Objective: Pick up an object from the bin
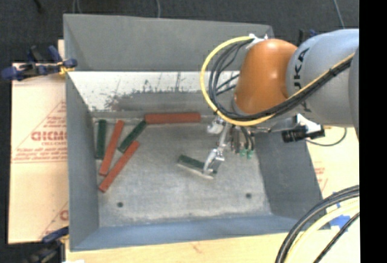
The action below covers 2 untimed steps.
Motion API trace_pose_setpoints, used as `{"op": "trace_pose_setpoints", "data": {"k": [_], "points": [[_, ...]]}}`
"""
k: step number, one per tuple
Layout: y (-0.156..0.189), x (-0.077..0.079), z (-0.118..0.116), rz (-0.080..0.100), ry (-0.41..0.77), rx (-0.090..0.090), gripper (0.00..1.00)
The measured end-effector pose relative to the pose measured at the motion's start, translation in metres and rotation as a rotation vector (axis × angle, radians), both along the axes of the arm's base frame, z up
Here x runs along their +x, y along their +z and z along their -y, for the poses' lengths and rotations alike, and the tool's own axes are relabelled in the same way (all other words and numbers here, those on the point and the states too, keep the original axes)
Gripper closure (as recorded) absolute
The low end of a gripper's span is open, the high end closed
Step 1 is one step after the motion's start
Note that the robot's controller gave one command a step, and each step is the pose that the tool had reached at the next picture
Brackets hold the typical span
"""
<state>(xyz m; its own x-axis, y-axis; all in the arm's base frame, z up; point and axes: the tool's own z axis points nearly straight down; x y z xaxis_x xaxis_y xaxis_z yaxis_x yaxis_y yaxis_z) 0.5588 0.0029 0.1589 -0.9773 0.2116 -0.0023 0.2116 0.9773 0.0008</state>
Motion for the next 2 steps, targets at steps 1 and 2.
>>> {"op": "trace_pose_setpoints", "data": {"k": [1, 2], "points": [[-0.037, 0.024, -0.006, 0.003, 0.087, -0.002, 0.00], [-0.075, 0.015, -0.017, 0.002, -0.155, 0.001, 0.00]]}}
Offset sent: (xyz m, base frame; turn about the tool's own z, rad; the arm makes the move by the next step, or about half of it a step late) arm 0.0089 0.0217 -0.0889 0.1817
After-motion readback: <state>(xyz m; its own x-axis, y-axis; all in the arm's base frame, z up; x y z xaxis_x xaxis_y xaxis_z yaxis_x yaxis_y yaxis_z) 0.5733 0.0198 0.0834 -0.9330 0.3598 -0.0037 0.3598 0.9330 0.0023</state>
